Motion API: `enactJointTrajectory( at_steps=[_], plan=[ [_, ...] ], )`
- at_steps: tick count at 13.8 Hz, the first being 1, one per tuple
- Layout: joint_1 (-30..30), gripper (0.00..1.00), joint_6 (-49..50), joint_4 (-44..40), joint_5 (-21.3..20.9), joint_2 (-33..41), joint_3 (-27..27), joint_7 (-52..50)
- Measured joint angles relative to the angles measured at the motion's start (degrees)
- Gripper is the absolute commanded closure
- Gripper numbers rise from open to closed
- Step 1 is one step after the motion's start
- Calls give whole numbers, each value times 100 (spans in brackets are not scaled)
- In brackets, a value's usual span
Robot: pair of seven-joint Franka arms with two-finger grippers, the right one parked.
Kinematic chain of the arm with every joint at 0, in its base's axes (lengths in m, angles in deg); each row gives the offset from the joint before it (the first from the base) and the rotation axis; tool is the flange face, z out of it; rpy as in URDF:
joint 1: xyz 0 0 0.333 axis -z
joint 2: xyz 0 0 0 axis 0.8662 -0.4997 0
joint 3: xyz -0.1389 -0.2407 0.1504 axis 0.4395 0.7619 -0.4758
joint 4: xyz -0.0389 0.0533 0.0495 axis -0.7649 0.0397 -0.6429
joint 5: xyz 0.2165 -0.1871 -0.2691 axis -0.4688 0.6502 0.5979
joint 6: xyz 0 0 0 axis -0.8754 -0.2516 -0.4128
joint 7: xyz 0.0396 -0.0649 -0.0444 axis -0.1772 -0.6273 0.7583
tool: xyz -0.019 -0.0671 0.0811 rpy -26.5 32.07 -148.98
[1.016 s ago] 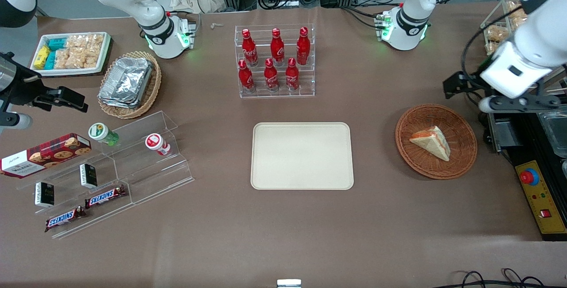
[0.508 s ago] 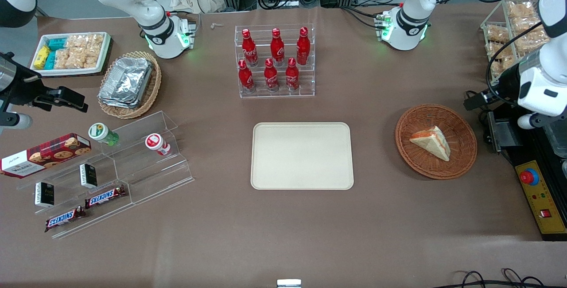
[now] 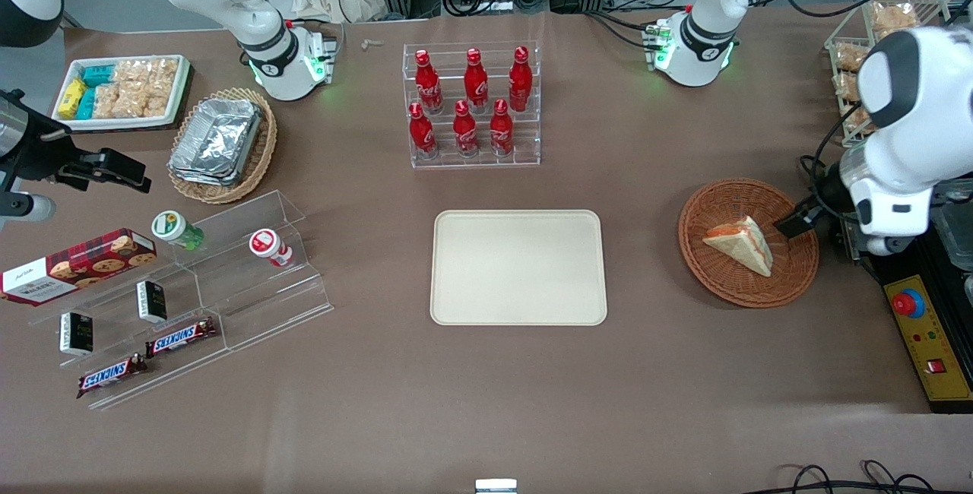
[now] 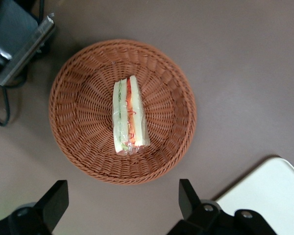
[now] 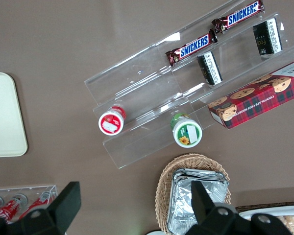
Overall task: Place sandwich from basket to tray
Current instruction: 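Lower the left gripper and close it on the wrapped sandwich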
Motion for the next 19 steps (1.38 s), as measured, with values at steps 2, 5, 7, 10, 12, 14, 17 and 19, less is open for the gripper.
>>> enactJointTrajectory(
  at_steps=[2, 5, 7, 10, 12, 14, 17, 19],
  plan=[
    [4, 0, -450, 275, 0, -188, 0, -271],
    [6, 0, -1242, 749, 1, -516, 1, -564],
    [11, 0, -1495, 918, -1, -746, 1, -833],
    [18, 0, -1681, 933, -71, -1030, 5, -1067],
    [18, 0, -1742, 933, -77, -1131, 5, -1095],
    [18, 0, -1816, 933, -77, -1219, 2, -1117],
    [15, 2, -1880, 932, -78, -1334, -12, -1132],
    [15, 13, -1986, 931, -78, -1434, -15, -1140]
  ],
)
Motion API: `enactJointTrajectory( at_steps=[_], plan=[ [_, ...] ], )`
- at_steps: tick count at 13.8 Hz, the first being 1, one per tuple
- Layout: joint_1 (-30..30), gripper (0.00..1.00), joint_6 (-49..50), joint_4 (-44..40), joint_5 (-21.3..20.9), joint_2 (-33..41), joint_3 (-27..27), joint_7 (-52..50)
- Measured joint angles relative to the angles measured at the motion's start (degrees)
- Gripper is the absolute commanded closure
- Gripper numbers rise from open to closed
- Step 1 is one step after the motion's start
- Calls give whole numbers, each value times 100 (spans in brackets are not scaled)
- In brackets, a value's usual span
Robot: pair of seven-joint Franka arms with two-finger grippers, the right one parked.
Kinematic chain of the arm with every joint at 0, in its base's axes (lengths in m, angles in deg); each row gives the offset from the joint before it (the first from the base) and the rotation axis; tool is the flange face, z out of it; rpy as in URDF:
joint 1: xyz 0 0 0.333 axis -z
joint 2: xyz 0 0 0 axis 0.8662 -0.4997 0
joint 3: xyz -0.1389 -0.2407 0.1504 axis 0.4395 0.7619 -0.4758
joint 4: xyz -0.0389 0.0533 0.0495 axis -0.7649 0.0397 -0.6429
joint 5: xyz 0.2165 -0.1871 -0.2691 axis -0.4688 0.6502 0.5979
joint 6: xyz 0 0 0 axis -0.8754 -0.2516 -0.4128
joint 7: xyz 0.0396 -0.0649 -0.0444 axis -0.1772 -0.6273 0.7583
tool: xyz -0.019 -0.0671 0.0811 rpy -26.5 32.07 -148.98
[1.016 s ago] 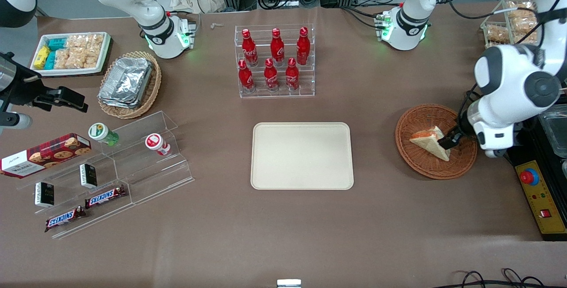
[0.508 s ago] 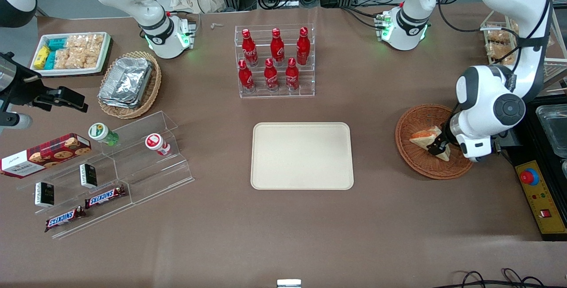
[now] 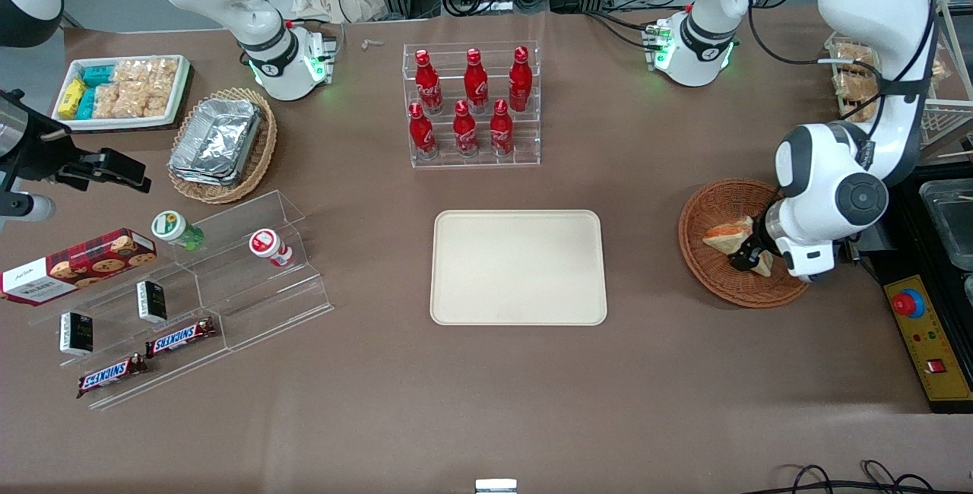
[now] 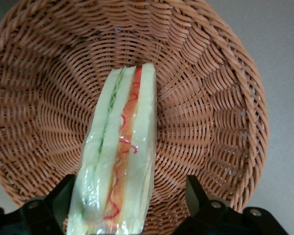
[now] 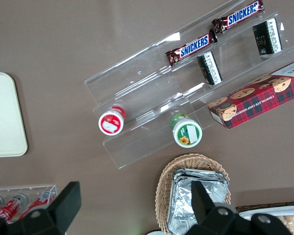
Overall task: Place sandwich from basket to tray
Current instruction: 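Lower the left gripper and close it on the wrapped sandwich, then lift the sandwich and carry it toward the white tray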
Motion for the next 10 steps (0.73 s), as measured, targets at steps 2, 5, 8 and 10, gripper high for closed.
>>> enactJointTrajectory(
  at_steps=[2, 5, 8, 10],
  plan=[
    [0, 38, -59, -2, 0, -97, -1, -2],
    [-3, 100, -92, -16, -1, -149, -7, -5],
    [0, 100, -118, -44, -14, -139, -4, -5],
    [5, 100, -14, -98, -67, 0, 17, 41]
  ],
)
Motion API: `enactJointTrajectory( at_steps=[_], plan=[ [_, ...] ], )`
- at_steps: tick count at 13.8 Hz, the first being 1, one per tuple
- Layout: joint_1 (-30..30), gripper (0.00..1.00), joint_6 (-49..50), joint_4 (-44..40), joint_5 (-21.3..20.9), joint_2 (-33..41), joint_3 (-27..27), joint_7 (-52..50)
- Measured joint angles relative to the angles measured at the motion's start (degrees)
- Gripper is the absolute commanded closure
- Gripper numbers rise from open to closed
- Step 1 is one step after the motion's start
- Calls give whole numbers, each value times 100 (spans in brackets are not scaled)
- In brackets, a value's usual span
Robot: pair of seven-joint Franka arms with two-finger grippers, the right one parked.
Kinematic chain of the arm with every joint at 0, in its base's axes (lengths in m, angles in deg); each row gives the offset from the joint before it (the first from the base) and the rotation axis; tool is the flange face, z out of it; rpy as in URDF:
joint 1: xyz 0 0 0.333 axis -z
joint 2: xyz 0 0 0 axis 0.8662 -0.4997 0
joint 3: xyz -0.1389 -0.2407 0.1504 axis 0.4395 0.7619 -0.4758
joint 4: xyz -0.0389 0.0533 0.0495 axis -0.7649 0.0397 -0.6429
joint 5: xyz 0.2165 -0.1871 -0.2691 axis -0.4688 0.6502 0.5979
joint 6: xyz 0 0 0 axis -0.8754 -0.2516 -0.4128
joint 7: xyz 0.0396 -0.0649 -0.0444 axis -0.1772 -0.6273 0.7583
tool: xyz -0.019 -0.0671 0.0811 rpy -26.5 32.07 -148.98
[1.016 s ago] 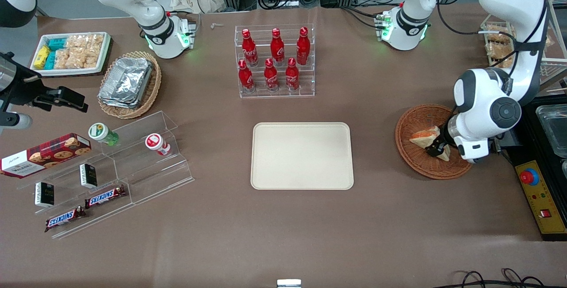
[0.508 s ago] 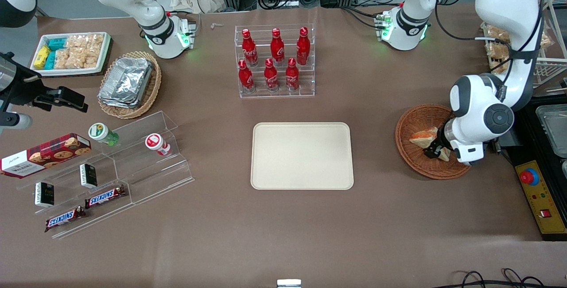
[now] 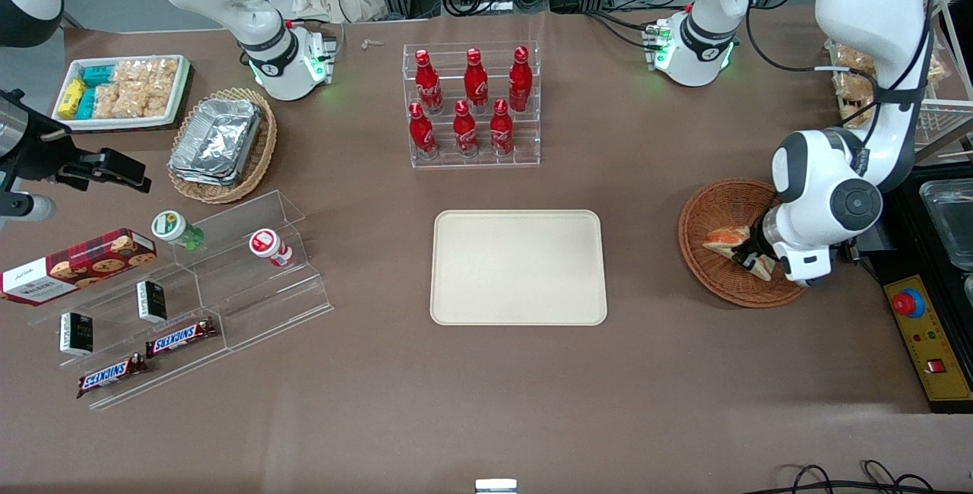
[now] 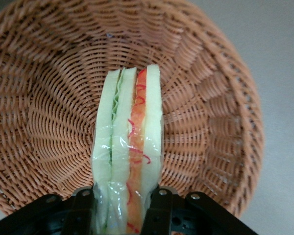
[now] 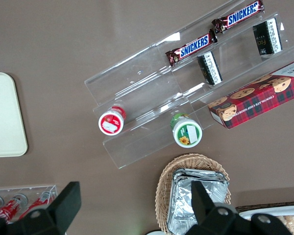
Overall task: Place sandwich from basket to tray
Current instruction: 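Lift the sandwich and carry it toward the white tray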
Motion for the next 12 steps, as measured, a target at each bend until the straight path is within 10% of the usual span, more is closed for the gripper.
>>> enactJointTrajectory(
  at_steps=[12],
  plan=[
    [91, 100, 2711, -1510, -39, 1169, 1323, 2327]
  ],
)
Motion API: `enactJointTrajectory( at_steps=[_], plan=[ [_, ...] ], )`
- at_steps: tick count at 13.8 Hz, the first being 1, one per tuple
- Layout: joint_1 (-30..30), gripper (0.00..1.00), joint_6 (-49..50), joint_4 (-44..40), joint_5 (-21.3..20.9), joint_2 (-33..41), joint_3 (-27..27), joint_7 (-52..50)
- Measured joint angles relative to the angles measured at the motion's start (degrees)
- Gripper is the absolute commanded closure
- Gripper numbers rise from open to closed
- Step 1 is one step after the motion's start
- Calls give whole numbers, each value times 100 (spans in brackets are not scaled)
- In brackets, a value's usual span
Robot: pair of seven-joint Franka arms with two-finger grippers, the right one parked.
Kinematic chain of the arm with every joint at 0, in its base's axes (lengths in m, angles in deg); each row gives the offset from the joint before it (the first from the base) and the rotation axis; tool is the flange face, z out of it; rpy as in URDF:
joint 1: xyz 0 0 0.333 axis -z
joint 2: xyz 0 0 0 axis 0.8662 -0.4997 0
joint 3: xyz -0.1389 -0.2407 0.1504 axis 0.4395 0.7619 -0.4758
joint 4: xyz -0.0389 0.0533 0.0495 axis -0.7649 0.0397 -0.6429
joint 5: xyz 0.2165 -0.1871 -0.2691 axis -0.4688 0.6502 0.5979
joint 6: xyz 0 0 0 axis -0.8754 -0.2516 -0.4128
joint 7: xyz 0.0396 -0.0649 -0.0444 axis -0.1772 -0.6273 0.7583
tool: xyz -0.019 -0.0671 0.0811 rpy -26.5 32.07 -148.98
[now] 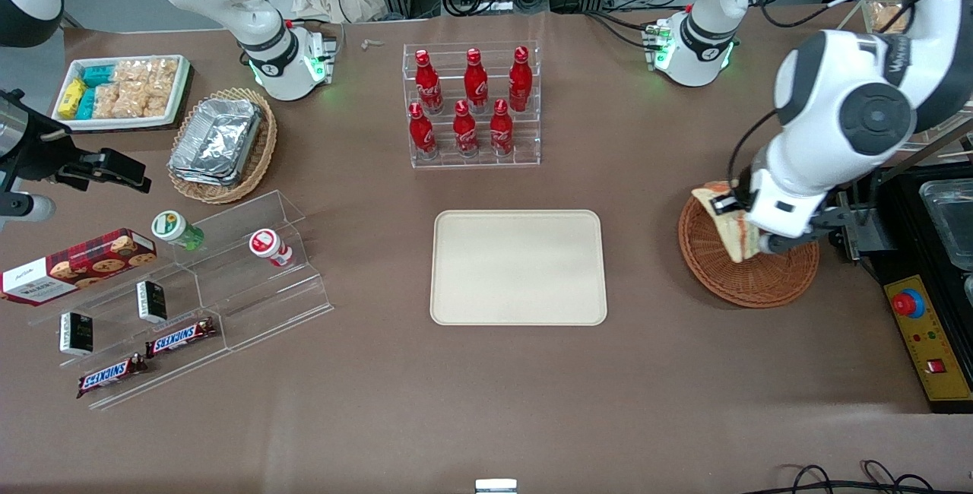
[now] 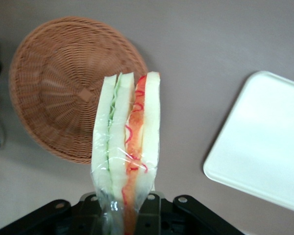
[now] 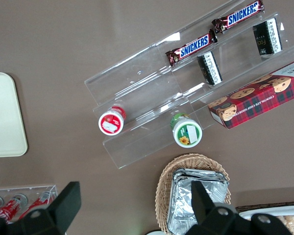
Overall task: Place sandwich from basket to tray
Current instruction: 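Lift the sandwich and carry it toward the white tray, then lower the sandwich onto the tray and open the left gripper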
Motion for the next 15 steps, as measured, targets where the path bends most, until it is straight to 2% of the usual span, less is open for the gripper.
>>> enactJointTrajectory(
  at_steps=[4, 6, 8, 11, 15],
  plan=[
    [31, 100, -529, -118, -1, -283, 789, 95],
    [170, 100, -738, -198, -7, -494, 1019, 95],
    [381, 100, -811, -368, -118, -754, 1063, 95],
    [635, 100, -846, -608, -522, -1190, 1068, 30],
    [669, 100, -1348, -682, -612, -1862, 1057, 25]
  ],
)
